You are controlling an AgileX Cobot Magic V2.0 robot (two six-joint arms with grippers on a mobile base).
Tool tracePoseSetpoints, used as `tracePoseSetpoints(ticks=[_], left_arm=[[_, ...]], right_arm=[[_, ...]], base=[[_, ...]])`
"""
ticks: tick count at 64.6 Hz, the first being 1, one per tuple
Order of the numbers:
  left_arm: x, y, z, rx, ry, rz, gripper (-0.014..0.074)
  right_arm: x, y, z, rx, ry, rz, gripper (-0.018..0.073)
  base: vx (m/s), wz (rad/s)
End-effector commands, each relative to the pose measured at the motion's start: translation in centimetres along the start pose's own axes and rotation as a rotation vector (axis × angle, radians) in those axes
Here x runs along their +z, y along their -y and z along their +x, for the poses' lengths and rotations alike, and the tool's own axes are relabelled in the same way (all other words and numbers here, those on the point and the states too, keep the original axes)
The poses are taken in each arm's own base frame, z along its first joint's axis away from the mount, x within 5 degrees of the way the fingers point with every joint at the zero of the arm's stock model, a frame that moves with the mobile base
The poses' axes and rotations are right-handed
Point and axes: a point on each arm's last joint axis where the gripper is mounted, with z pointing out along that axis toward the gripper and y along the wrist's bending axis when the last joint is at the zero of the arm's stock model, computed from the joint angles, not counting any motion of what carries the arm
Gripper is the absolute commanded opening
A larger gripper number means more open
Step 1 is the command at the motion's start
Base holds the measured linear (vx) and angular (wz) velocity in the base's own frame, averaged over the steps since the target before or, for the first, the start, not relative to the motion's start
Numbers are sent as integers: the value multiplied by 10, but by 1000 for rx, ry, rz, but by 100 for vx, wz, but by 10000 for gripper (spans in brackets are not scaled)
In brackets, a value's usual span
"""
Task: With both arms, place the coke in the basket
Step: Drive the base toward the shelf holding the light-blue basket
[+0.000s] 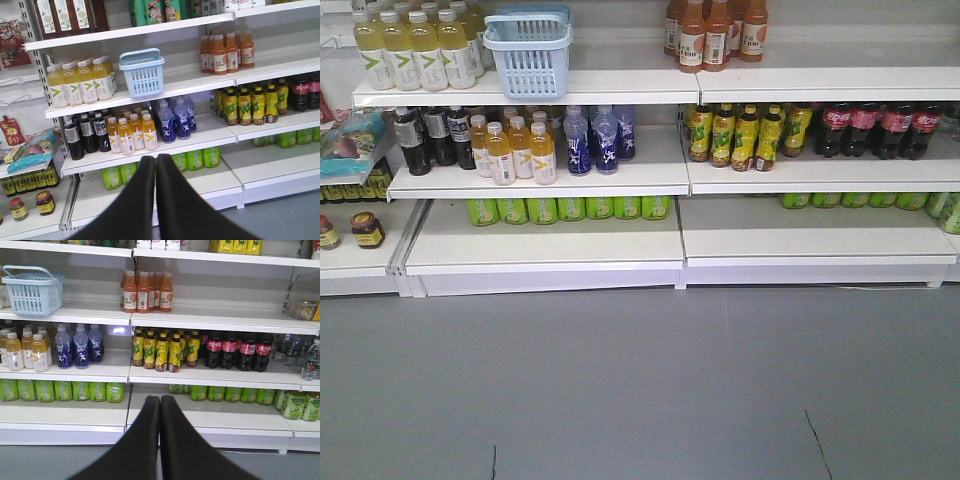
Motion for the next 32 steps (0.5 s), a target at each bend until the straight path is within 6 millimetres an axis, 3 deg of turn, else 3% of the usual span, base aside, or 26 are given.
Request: tracePoseSetpoints(ticks=[1,32], left_arm=[[-3,-1,-19,-6,123,-2,-6],[-3,-1,-19,-6,123,-2,-6]], right_arm=[[-1,0,-5,-9,82,10,-10],[-1,0,-5,-9,82,10,-10]], base=[[0,0],[0,0]])
